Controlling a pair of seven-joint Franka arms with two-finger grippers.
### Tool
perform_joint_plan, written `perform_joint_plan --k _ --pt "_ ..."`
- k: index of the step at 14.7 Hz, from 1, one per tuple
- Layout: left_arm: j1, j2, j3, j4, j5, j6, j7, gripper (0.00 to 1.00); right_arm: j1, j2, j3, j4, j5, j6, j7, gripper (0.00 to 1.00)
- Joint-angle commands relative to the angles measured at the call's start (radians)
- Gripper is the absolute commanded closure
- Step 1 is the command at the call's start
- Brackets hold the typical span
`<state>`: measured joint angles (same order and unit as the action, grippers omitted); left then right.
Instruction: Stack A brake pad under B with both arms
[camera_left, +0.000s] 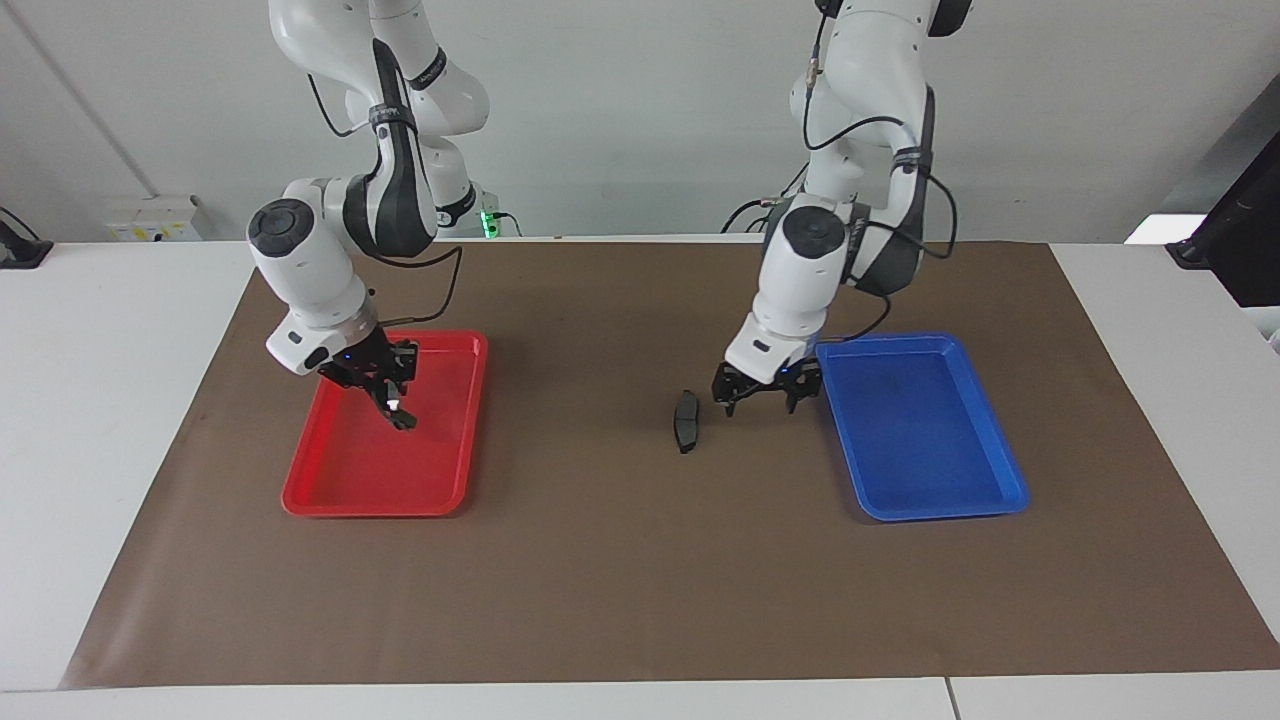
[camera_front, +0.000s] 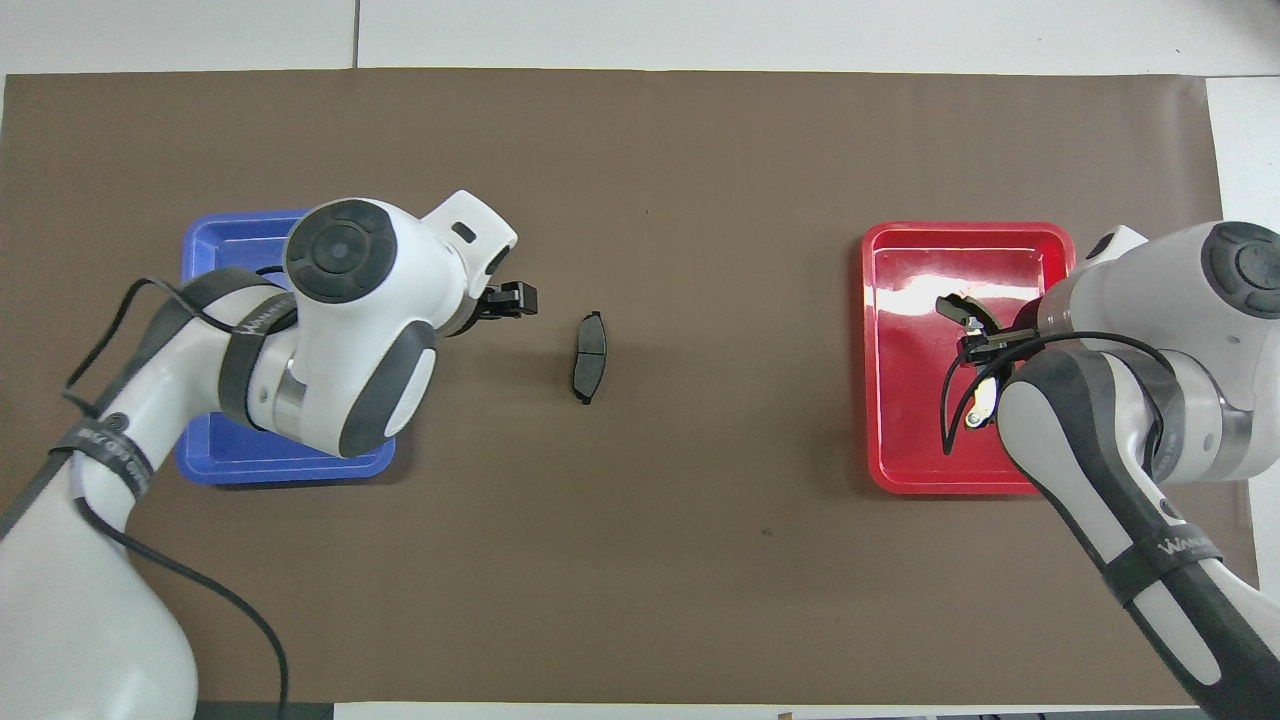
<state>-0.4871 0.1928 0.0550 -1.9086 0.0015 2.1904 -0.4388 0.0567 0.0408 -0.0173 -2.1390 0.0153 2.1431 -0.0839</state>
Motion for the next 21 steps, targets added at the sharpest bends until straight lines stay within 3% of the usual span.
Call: perform_joint_plan --k 1,8,13,17,21 --pt "0.096 -0.108 -0.007 -0.037 -0.003 -0.078 0.118 0.01 0.087 0.008 0.033 0.088 0.011 -0.08 0.087 1.0" --pt "0.286 -0.223 -0.001 0.034 -0.003 -0.326 0.425 0.01 0.323 0.059 0.036 0.137 0.011 -0.025 0.499 1.0" --pt "0.357 -0.204 -0.001 0.204 -0.003 -0.539 0.526 0.01 0.486 0.259 0.036 0.356 0.009 -0.045 0.748 1.0" --pt "0.387 -0.201 -0.001 0.256 -0.002 -0.6 0.56 0.01 0.544 0.379 0.036 0.461 0.006 -0.002 0.808 1.0" --pt "0.409 -0.202 0.0 0.249 -0.002 -0.606 0.568 0.01 0.575 0.419 0.036 0.461 0.005 0.075 0.829 1.0"
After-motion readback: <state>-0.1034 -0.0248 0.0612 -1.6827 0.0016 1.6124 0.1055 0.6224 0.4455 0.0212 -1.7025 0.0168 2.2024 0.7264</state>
